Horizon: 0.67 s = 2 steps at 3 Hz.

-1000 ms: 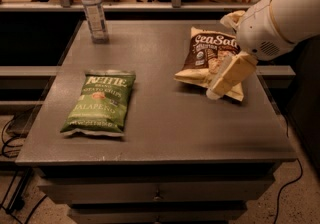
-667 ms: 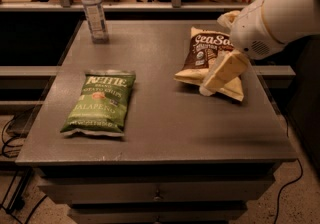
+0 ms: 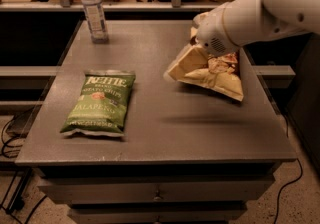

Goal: Pick blue plastic bottle

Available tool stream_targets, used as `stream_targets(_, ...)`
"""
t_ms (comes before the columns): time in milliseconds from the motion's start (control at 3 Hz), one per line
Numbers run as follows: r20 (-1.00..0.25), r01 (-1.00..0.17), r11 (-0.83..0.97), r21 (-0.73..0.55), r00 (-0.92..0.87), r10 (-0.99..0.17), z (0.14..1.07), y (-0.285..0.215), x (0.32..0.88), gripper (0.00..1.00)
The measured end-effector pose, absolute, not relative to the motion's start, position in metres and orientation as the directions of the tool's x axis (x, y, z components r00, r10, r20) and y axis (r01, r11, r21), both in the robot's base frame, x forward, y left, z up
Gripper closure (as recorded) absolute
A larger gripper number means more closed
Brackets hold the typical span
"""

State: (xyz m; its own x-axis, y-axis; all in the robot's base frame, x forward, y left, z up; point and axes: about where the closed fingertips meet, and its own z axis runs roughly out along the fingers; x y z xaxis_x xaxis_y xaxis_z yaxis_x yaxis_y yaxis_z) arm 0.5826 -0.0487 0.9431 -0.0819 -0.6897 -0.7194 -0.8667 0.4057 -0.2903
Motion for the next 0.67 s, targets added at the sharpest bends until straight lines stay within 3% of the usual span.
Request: stream_targets(667,-0.806,-0.856,0.464,-0.226,-0.103,-0.583,0.938,0.015,0.631,0.0)
